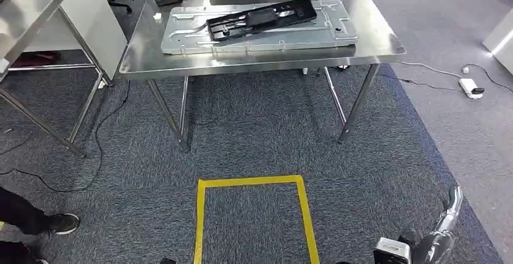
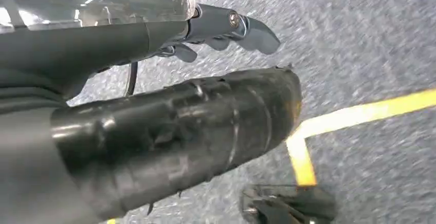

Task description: Take the parts from the cabinet and place them on the table.

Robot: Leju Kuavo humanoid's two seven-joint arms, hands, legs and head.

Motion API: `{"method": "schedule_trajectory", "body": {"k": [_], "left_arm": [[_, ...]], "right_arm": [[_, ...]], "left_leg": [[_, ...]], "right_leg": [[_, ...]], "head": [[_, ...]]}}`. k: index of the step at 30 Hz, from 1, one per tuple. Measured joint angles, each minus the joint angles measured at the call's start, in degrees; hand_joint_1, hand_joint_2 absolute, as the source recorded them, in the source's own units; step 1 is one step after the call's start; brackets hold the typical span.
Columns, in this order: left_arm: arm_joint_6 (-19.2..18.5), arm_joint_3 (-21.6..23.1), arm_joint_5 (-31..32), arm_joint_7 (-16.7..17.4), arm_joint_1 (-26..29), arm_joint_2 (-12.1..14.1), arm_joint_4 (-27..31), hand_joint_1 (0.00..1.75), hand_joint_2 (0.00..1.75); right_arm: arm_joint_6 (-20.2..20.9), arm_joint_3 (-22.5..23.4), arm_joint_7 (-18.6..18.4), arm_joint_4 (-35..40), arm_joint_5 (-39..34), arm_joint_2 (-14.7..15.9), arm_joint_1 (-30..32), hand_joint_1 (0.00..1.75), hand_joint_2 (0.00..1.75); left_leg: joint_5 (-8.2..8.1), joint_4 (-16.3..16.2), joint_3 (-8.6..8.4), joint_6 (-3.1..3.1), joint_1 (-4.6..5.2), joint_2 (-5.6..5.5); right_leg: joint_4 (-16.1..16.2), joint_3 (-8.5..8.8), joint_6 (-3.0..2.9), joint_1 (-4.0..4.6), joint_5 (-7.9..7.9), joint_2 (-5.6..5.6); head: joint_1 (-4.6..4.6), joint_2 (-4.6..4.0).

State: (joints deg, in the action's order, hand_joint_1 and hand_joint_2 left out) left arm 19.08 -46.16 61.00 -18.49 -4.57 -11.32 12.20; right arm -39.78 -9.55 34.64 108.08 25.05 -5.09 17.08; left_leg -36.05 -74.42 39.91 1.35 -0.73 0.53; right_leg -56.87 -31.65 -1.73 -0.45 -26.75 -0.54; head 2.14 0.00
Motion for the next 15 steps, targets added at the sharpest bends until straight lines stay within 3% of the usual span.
{"method": "schedule_trajectory", "body": {"k": [1,2,3,4,5,6,8,9,10,11,12,14,15], "left_arm": [[0.0,0.0,0.0,0.0,0.0,0.0,0.0,0.0,0.0],[0.0,-0.1,-0.2,0.0,0.0,0.0,0.0,0.0,0.0],[0.0,-0.1,-0.3,0.0,0.0,0.0,0.0,0.0,0.0],[0.0,-0.2,-0.4,0.0,0.0,0.0,0.0,0.0,0.0],[0.0,-0.2,-0.4,0.0,-0.1,0.0,0.0,0.0,0.0],[0.0,-0.3,-0.4,0.0,-0.2,0.0,0.0,0.0,0.0],[0.0,-0.5,-0.4,0.0,-0.2,0.0,0.0,0.0,0.0],[0.0,-0.5,-0.4,0.0,-0.2,0.0,0.0,0.0,0.0],[0.0,-0.5,-0.5,0.0,0.0,0.0,0.0,0.0,0.0],[0.0,-0.5,-0.5,0.0,0.0,-0.1,0.0,0.0,0.0],[0.1,-0.6,-0.6,0.0,0.0,-0.1,0.0,0.0,0.0],[0.1,-0.7,-0.6,-0.1,0.0,-0.2,0.0,0.0,0.0],[0.1,-0.7,-0.6,-0.2,0.1,-0.3,0.0,0.0,0.0]], "right_arm": [[0.0,0.3,-0.2,-0.2,-0.1,0.0,0.1,0.0,0.0],[0.0,0.6,-0.4,-0.3,-0.3,0.0,0.1,0.0,0.0],[0.0,1.1,-0.5,-0.5,-0.4,0.0,0.2,0.0,0.0],[0.2,1.6,-0.5,-0.7,-0.8,0.0,0.2,0.0,0.0],[0.2,2.1,-0.5,-0.8,-1.2,0.0,0.2,0.0,0.0],[0.3,2.5,-0.5,-0.9,-1.5,0.0,0.3,0.0,0.0],[0.4,3.7,-0.5,-1.2,-2.3,-0.2,0.5,0.0,0.0],[0.9,4.4,-0.4,-1.4,-2.8,-0.4,0.6,0.0,0.0],[1.6,5.2,-0.3,-1.5,-3.4,-0.5,0.8,0.0,0.0],[2.3,6.2,-0.1,-1.8,-3.9,-0.6,1.1,0.0,0.0],[3.2,7.2,0.2,-2.0,-4.5,-0.8,1.4,0.0,0.0],[4.9,9.3,0.8,-2.7,-5.5,-1.6,1.5,0.0,0.0],[5.6,10.3,0.8,-3.0,-6.0,-1.8,1.6,0.0,0.0]], "left_leg": [[0.94,-1.5,-0.5,-0.05,0.01,0.0],[3.13,-0.8,-2.03,-0.17,0.01,0.0],[5.51,2.1,-4.73,-0.38,0.05,-0.02],[7.04,7.2,-8.68,-0.8,0.13,-0.04],[6.3,13.0,-12.91,-1.43,0.37,-0.13],[4.49,17.9,-15.75,-1.77,0.61,-0.13],[4.09,19.1,-15.35,-2.28,0.85,-0.15],[4.5,19.0,-15.12,-2.83,1.05,-0.15],[5.57,19.9,-14.61,-3.42,0.66,-0.13],[6.36,20.0,-14.42,-3.75,0.51,0.35],[7.06,20.1,-13.54,-4.52,0.48,0.36],[7.92,20.0,-11.77,-4.67,0.6,0.34],[8.53,19.9,-10.93,-4.61,0.63,0.38]], "right_leg": [[-0.2,-1.05,0.04,0.09,0.62,-0.01],[-0.4,-1.78,0.13,0.14,1.21,-0.05],[-0.8,-2.76,0.22,0.17,1.73,-0.05],[-1.1,-3.6,0.39,0.24,2.26,-0.01],[-1.4,-4.06,0.56,0.22,2.72,0.01],[-1.7,-4.52,0.92,0.52,3.08,0.01],[-1.5,-4.82,1.64,0.26,4.13,-0.28],[-1.1,-4.77,2.06,0.1,4.81,-0.33],[-1.0,-4.77,2.62,0.48,5.41,-0.2],[-1.8,-5.38,2.76,0.1,3.71,0.17],[-4.4,-6.33,2.86,-0.02,0.02,0.28],[-12.7,-8.64,3.28,-0.19,-6.29,0.41],[-16.7,-9.49,3.52,-0.31,-7.59,0.4]], "head": [[-0.02,0.0],[-0.02,0.0],[-0.02,0.0],[-0.04,0.0],[-0.02,0.0],[-0.02,0.0],[0.0,0.0],[0.0,0.0],[0.07,0.0],[-0.02,0.0],[0.04,0.0],[0.02,0.0],[0.02,0.0]]}}
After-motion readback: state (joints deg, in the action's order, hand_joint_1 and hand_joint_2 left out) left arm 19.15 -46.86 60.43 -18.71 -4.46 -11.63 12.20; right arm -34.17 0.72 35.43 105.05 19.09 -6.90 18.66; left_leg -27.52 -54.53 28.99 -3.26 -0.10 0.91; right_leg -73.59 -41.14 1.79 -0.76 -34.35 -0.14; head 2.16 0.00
